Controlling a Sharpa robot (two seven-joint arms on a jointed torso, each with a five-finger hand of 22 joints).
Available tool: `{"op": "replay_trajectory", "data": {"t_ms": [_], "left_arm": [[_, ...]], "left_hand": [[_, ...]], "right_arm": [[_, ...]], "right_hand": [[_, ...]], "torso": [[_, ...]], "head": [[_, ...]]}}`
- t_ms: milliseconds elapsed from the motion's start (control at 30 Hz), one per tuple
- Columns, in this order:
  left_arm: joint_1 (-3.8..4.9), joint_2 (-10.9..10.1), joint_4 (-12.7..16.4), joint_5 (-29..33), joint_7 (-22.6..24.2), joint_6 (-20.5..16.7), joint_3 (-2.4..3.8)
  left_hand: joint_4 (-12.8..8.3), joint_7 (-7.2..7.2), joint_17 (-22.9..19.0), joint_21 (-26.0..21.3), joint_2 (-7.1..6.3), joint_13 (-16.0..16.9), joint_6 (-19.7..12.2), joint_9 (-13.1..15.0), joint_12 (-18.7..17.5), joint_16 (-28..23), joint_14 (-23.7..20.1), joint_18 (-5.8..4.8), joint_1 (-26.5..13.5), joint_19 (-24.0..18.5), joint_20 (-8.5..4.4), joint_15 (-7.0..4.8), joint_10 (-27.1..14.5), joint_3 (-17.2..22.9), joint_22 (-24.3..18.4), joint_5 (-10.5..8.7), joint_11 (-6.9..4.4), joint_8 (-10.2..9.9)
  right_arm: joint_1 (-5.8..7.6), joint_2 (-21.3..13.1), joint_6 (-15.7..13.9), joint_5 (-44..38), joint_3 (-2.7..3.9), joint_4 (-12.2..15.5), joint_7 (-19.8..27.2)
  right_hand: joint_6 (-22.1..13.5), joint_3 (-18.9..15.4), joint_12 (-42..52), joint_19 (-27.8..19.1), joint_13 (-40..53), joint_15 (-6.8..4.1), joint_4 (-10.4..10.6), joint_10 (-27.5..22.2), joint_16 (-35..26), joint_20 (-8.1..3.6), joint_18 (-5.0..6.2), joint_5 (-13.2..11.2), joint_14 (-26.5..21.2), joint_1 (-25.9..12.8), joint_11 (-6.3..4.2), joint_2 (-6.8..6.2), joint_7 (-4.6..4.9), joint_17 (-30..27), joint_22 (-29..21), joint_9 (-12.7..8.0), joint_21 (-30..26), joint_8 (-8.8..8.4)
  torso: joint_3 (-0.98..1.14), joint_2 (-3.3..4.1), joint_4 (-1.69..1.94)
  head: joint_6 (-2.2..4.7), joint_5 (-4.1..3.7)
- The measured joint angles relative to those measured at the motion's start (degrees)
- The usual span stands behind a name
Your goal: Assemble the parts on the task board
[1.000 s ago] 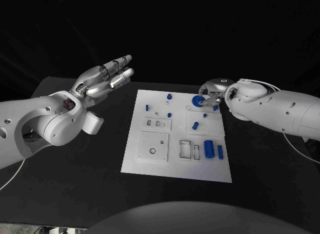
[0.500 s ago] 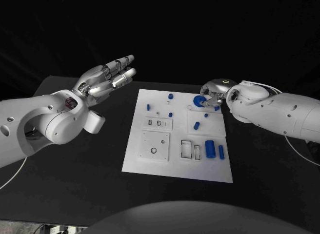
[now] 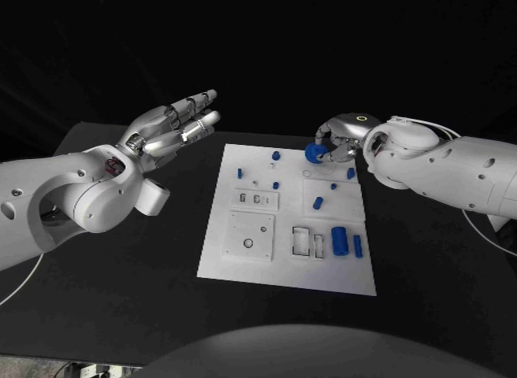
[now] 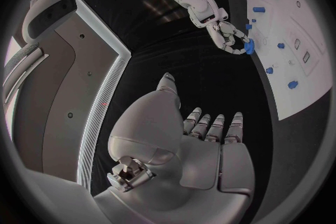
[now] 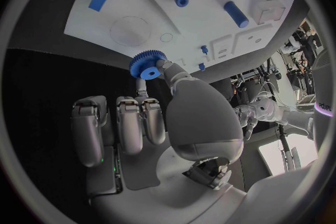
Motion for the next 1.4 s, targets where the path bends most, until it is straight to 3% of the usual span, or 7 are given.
{"op": "replay_trajectory", "data": {"t_ms": [233,400,767,1033,1400], "left_arm": [[0.00,0.23,-0.07,-0.07,-0.25,0.27,0.00],[0.00,0.24,-0.08,-0.49,-0.31,0.32,0.00],[0.01,0.09,0.05,-1.11,-0.39,0.33,0.01],[0.01,0.14,0.10,-1.32,-0.42,0.33,0.01],[0.01,0.24,0.37,-1.41,-0.63,0.33,0.02]], "left_hand": [[0.00,0.81,-0.04,0.00,0.24,0.00,0.81,0.00,0.00,0.00,-0.20,0.00,0.24,0.00,0.00,0.20,0.21,-0.31,0.00,0.00,0.21,0.46],[0.00,0.89,-0.04,0.00,0.24,0.00,0.89,0.01,0.00,0.00,-0.20,0.00,0.24,0.00,0.00,0.20,0.21,-0.31,0.00,0.00,0.20,0.46],[0.00,0.88,-0.03,0.21,0.24,0.00,0.89,0.05,0.00,0.00,-0.20,0.00,0.24,0.00,0.00,0.20,0.00,-0.31,0.00,0.00,0.40,0.46],[0.00,0.88,-0.03,0.21,0.24,0.00,0.89,0.08,0.00,0.00,-0.20,0.00,0.23,0.00,0.00,0.20,0.00,-0.31,0.00,0.00,0.41,0.46],[0.00,1.29,-0.02,0.21,0.17,0.00,1.30,0.12,0.00,0.00,0.00,0.00,0.78,0.21,0.20,0.40,0.16,-0.31,0.00,0.28,0.66,0.69]], "right_arm": [[0.22,3.87,1.33,0.47,-0.04,-0.68,0.07],[0.11,6.67,2.11,0.82,-0.02,-2.60,0.37],[-0.84,11.59,2.95,1.52,0.07,-6.08,1.12],[-1.36,13.12,3.52,1.73,0.11,-7.03,1.38],[-1.68,13.65,4.11,1.79,0.15,-7.97,1.27]], "right_hand": [[0.50,0.29,0.00,0.00,0.00,0.00,0.29,0.00,0.00,0.00,0.00,0.00,0.00,-0.07,0.00,-0.07,0.11,0.02,0.00,-0.24,0.00,-0.45],[0.74,0.45,0.00,0.00,0.00,0.00,0.45,0.00,0.00,0.00,0.00,-0.01,0.00,-0.07,0.00,-0.07,0.28,0.05,0.00,-0.40,0.00,-0.68],[1.23,0.45,0.00,0.00,0.00,0.00,0.46,0.00,0.00,0.00,0.00,-0.05,0.00,-0.23,0.00,-0.23,0.18,0.04,-0.01,-0.51,0.00,-1.05],[1.25,0.93,0.00,0.00,-0.01,0.00,0.30,0.00,0.00,0.00,0.00,-0.15,0.00,-0.38,0.00,-0.38,0.17,0.03,-0.01,-0.88,0.00,-1.32],[1.29,2.48,0.00,0.00,-0.01,0.00,0.26,0.20,0.00,0.00,0.00,-0.38,0.00,-0.38,0.24,-0.38,0.12,0.02,-0.02,-3.04,-0.67,-4.99]], "torso": [[0.05,0.12,0.10],[0.08,0.19,0.25],[-0.03,0.41,0.98],[-0.05,0.41,0.99],[-0.02,0.30,0.88]], "head": [[0.01,0.09],[0.01,0.26],[0.01,0.04],[0.01,0.25],[0.01,0.20]]}}
